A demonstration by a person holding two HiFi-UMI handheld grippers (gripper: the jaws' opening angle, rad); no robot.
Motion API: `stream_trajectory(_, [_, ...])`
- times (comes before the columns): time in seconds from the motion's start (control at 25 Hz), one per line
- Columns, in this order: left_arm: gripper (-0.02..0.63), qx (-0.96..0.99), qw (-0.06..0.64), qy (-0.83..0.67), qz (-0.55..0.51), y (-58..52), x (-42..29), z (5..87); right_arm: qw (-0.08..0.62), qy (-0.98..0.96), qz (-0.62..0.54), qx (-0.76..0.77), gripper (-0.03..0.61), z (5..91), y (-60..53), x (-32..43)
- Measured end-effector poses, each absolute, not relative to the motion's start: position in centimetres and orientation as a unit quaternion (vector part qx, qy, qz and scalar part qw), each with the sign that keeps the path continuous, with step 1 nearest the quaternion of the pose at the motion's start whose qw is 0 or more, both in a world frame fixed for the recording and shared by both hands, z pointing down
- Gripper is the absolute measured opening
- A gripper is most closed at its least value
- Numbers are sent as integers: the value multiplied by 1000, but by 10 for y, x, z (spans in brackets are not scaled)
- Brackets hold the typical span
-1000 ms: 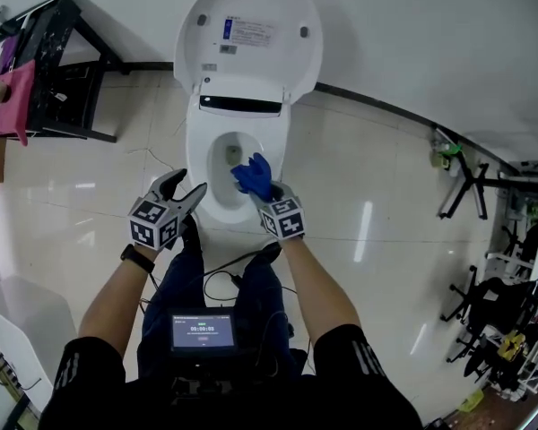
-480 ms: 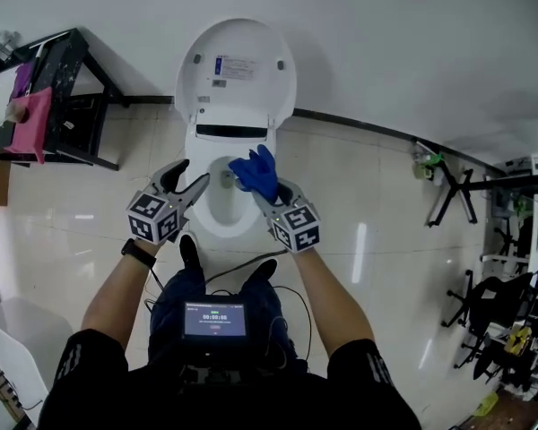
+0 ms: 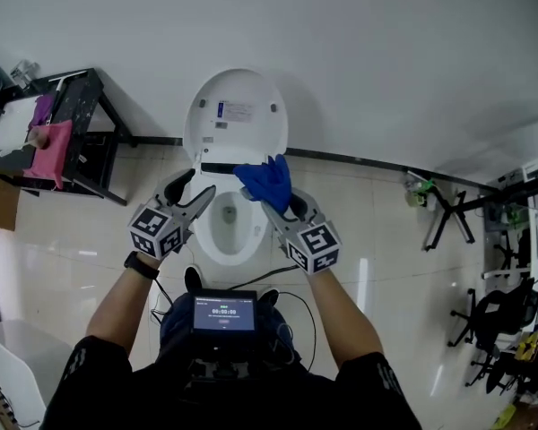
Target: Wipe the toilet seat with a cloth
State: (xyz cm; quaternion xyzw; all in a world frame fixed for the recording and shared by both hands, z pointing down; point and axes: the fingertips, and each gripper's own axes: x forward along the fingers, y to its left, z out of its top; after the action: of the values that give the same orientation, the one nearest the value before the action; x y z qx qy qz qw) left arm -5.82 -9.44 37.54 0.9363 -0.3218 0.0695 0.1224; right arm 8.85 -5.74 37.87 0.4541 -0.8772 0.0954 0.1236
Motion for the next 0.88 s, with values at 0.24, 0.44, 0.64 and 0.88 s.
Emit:
stream_trajectory(0.24, [249, 948, 67, -307, 55, -83, -52, 326, 91, -879, 46, 466, 196, 312, -45, 99])
stream_trajectory(0.44, [249, 946, 53, -318, 34, -84, -58, 301, 66, -875, 30, 479, 195, 281, -37, 113])
stream_trajectory(0.64, [249, 948, 43, -314, 28, -76, -55, 291, 50, -874, 18, 484, 193, 267, -29, 120])
stream_trajectory(0.88, [249, 950, 38, -309, 23, -75, -47, 286, 41, -875, 7, 482, 189, 258, -26, 124])
